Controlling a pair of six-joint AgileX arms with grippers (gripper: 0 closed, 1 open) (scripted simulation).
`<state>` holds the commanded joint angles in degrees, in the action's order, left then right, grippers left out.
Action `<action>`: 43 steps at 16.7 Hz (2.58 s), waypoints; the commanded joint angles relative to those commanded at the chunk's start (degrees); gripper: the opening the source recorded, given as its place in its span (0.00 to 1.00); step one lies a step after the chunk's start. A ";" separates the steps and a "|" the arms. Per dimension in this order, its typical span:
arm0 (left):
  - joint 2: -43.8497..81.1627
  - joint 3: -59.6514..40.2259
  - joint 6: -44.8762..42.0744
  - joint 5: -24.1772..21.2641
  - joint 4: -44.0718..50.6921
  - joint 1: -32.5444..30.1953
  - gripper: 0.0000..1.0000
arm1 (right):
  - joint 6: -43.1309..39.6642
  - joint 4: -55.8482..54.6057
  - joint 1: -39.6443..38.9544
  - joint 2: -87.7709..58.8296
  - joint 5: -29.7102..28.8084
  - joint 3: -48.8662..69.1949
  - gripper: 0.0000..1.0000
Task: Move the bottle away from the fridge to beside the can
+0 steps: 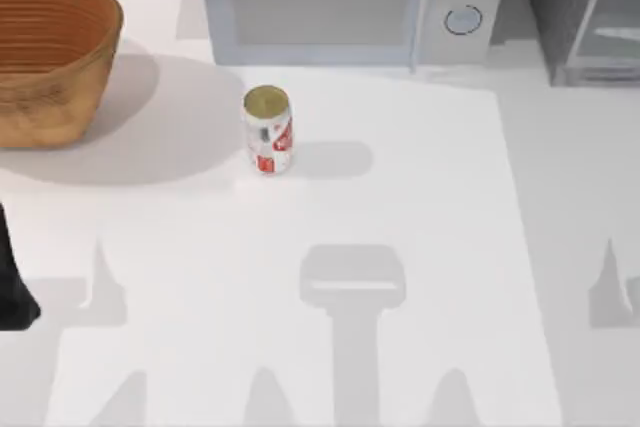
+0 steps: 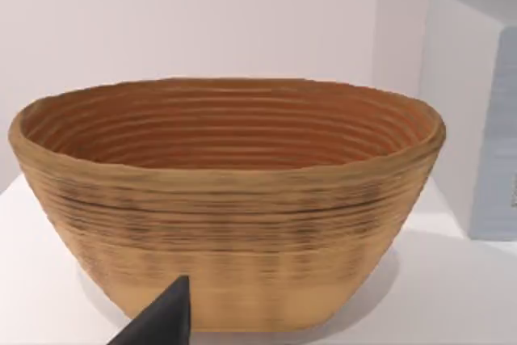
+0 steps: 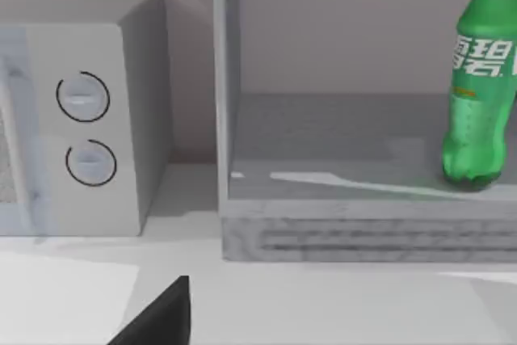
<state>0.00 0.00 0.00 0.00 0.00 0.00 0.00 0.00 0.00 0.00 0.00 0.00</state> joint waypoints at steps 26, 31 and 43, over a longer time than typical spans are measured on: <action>0.00 0.00 0.00 0.00 0.00 0.00 1.00 | -0.25 -42.05 -4.57 -106.79 -51.68 62.80 1.00; 0.00 0.00 0.00 0.00 0.00 0.00 1.00 | -0.15 -51.07 -5.63 -127.51 -61.74 75.23 1.00; 0.00 0.00 0.00 0.00 0.00 0.00 1.00 | 0.00 -54.67 -5.26 -136.12 -65.25 81.37 1.00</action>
<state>0.00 0.00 0.00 0.00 0.00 0.00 0.00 -54.67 -5.26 -136.12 -65.25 81.37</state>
